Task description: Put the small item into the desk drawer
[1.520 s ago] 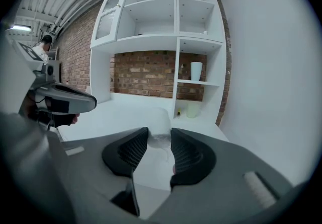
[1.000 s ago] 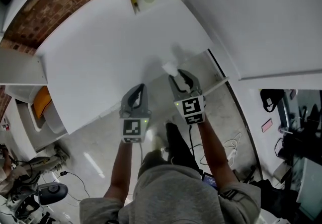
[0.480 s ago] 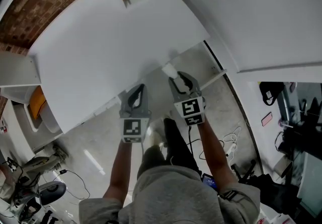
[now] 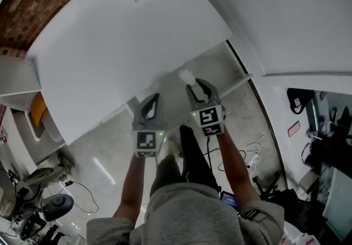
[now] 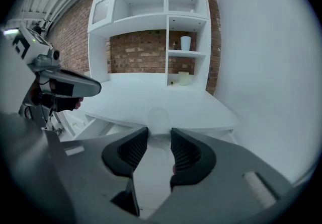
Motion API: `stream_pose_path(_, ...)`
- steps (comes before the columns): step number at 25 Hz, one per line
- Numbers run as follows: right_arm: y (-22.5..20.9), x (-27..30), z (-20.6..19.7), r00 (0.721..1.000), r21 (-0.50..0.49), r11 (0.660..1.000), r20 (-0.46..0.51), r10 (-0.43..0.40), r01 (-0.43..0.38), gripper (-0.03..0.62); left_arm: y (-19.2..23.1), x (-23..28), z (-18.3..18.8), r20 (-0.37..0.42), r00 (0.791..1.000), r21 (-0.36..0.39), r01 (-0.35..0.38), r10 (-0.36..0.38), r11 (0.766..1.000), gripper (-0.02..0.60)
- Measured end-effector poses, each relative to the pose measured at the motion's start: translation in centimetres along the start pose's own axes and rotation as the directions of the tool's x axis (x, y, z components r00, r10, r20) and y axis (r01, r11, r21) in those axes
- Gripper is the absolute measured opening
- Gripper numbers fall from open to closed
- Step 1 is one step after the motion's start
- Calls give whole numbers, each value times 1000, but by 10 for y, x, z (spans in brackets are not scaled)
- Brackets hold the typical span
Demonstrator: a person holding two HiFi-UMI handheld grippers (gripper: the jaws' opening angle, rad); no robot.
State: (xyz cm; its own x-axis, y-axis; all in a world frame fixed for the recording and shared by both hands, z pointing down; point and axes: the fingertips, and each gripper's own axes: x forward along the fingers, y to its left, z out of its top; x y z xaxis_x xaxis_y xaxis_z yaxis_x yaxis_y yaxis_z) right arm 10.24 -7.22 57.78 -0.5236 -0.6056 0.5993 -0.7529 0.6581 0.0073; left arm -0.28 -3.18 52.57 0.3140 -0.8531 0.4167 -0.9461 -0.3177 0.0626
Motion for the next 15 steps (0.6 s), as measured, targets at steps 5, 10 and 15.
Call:
stream_pose_path(5, -6, 12, -17, 999, 10, 1000, -38, 2, -1, 151, -1, 8, -14, -21, 1000, -9, 5, -5, 1000, 12)
stream_pose_path(10, -10, 27, -32, 996, 4, 1000, -90, 14, -13, 152, 4, 16, -24, -38, 999, -20, 3, -4, 1000, 12)
stream_pose_path(15, -10, 48, -45, 986, 1, 1000, -162, 31, -31, 152, 14, 23, -34, -55, 999, -37, -1, -1, 999, 12)
